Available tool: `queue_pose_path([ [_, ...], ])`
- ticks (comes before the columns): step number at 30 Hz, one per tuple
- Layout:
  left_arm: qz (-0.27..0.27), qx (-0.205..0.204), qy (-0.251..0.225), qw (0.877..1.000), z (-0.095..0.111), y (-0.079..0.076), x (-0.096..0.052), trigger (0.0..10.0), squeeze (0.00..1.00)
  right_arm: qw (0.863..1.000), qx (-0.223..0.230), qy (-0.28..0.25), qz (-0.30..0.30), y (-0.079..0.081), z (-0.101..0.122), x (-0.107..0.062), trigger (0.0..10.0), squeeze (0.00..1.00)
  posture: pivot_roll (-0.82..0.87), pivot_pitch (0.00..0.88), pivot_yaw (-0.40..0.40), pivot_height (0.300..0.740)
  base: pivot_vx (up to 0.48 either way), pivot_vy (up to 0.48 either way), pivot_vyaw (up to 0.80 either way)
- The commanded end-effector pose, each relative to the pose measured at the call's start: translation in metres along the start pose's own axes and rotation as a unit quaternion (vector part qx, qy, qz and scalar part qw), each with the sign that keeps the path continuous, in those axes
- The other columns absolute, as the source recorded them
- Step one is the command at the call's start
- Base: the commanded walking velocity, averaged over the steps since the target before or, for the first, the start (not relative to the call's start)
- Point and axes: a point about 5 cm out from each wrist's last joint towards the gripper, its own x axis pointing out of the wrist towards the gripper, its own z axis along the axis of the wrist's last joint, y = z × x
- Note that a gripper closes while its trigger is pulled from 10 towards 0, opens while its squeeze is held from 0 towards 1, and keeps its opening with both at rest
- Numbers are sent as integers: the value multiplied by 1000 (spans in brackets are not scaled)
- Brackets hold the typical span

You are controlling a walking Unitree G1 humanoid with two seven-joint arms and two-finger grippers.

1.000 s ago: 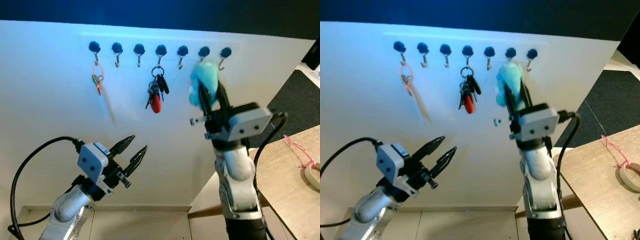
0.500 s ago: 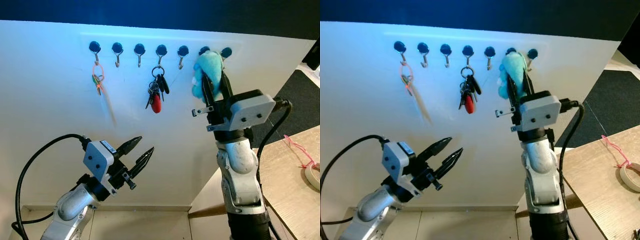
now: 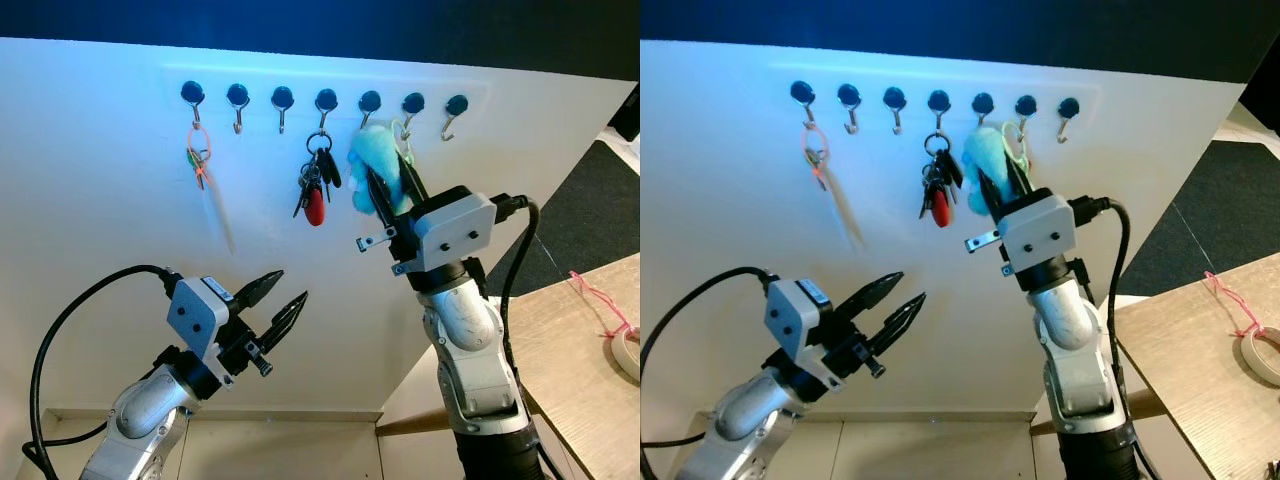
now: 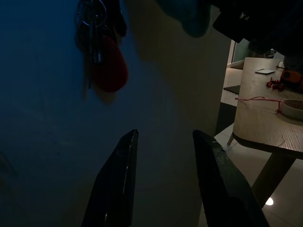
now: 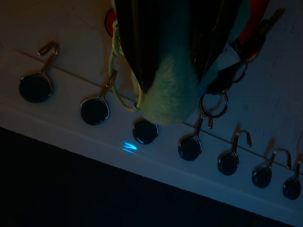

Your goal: Hang keys on a hook

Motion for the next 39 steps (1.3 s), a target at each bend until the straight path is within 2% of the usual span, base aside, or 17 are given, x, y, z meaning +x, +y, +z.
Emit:
queue_pose_path([
  [1,-4,-4,-4,1000,3,-3,1,10000,0,1000,-1,9,8,2,0,-2,10000,0,68,100,-86,740,0,0,0],
  [7,-7,-5,-2,1000,2,-4,1,10000,0,999,-8,39,16,2,-8,-5,10000,0,67,98,-86,740,0,0,0],
  [9,-9,-5,-4,1000,3,-5,2,10000,0,998,-15,66,14,1,-16,-11,10000,0,67,99,-87,740,0,0,0],
  [11,-9,-5,-4,1000,3,-5,2,10000,0,998,-15,66,14,1,-16,-11,10000,0,67,99,-87,740,0,0,0],
  [14,-1,-8,-32,999,14,-4,9,10000,0,995,-17,96,-4,-4,-26,-19,10000,0,70,104,-90,740,0,0,0],
  [15,2,-22,-72,997,30,-4,20,10000,0,993,-17,112,-15,-8,-32,-25,10000,0,70,106,-89,740,0,0,0],
  [20,-24,-50,-111,992,50,-12,33,10000,0,993,-19,119,-20,-9,-33,-26,10000,0,68,107,-88,740,0,0,0],
  [24,-29,-28,-130,991,63,-16,49,10000,0,992,-17,119,-23,-9,-33,-24,10000,0,67,108,-86,740,0,0,0],
  [28,-29,-26,-136,990,68,-18,56,10000,0,993,-16,117,-25,-9,-31,-22,10000,0,68,108,-85,740,0,0,0],
  [35,-28,-24,-131,991,71,-17,59,10000,0,993,-12,113,-28,-10,-30,-21,10000,0,67,111,-86,740,0,0,0],
  [36,-28,-20,-123,992,71,-17,58,10000,0,994,1,107,-26,-9,-28,-20,10000,63,71,112,-87,740,0,0,0],
  [37,-28,-18,-121,992,71,-17,58,10000,0,994,9,103,-25,-8,-27,-20,10000,63,71,112,-87,740,0,0,0],
  [38,-26,-19,-122,992,71,-17,58,10000,0,995,15,98,-29,-9,-26,-20,10000,941,72,111,-88,740,0,0,0],
  [39,-26,-19,-122,992,71,-17,58,10000,0,995,15,98,-29,-9,-26,-20,10000,941,72,111,-88,740,0,0,0],
])
